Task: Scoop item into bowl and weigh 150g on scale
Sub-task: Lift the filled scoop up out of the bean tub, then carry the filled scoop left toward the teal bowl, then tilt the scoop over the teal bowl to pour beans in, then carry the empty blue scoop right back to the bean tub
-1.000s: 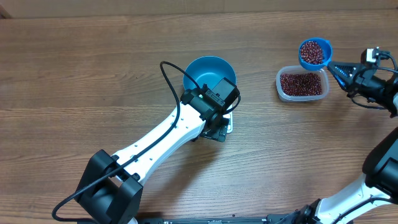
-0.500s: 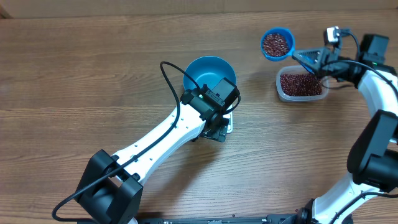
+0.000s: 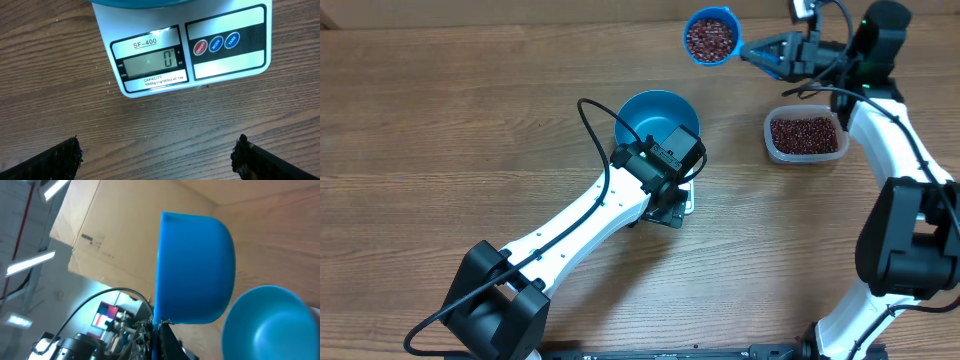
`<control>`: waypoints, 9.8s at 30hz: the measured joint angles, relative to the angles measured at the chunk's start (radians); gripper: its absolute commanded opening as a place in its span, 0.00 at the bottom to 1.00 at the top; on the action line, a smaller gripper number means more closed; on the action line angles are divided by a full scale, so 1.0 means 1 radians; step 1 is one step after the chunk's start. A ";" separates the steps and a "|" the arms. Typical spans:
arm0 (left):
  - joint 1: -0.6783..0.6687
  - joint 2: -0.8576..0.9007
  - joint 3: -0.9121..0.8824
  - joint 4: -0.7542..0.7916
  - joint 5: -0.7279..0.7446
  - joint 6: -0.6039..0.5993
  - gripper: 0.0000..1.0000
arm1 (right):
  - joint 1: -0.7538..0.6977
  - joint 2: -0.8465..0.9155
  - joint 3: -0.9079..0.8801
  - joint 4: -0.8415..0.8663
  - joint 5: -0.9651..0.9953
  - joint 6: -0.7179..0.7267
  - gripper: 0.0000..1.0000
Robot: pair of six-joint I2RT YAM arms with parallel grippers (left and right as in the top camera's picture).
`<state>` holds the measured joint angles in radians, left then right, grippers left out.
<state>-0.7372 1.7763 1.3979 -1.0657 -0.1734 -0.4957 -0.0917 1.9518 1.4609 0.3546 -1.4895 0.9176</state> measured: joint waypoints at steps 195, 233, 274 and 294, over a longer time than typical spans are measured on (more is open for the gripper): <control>0.000 0.000 0.000 0.000 0.000 0.000 0.99 | 0.461 -0.049 0.409 -1.424 1.240 -1.567 0.04; 0.000 0.000 0.000 0.000 0.000 0.000 1.00 | -0.021 -0.049 0.409 -1.611 1.440 -0.818 0.04; 0.000 0.000 0.000 0.000 0.000 0.000 1.00 | -0.024 -0.097 0.028 -1.361 1.314 -0.839 0.04; 0.000 0.000 0.000 0.000 0.000 0.000 0.99 | -0.088 -0.093 0.017 -1.323 1.124 -0.834 0.04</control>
<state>-0.7372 1.7763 1.3979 -1.0657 -0.1734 -0.4957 -0.1795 1.8591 1.4776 -0.9684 -0.3653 0.0834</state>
